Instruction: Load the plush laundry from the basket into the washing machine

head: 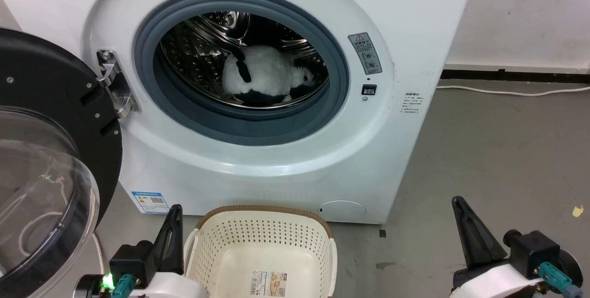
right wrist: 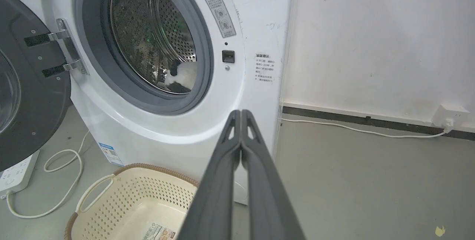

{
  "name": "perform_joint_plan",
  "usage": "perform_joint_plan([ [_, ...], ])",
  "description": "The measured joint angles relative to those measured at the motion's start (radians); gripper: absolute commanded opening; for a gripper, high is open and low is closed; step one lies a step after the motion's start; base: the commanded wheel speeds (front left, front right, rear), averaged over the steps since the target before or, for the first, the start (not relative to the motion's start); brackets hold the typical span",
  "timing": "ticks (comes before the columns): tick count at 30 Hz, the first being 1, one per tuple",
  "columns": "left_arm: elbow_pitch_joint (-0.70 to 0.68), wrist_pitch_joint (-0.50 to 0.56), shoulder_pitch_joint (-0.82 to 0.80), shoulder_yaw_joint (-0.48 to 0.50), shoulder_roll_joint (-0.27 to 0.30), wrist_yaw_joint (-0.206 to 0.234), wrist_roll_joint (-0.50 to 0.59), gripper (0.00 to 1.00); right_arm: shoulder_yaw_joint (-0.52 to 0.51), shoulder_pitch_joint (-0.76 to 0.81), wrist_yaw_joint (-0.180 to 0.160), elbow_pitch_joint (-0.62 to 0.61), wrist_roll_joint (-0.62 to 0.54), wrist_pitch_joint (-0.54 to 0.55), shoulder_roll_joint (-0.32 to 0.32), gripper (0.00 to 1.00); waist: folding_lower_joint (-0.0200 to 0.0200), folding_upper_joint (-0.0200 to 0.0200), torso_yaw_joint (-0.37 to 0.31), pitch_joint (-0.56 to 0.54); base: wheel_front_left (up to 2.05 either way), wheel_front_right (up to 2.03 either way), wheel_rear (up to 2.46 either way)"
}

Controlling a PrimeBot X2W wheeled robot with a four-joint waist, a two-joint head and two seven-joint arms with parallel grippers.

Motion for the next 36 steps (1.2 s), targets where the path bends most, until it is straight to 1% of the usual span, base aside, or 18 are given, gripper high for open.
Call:
perform_joint_plan([
  [36, -0.018, 0.073, -0.009, 0.031, -0.03, -0.017, 0.068, 0.0, -0.002, -0.005, 0.0, -0.017, -0.035, 0.074, 0.0, 0.0, 0.0, 0.0, -0.001, -0.004, 0.0, 0.0, 0.0],
])
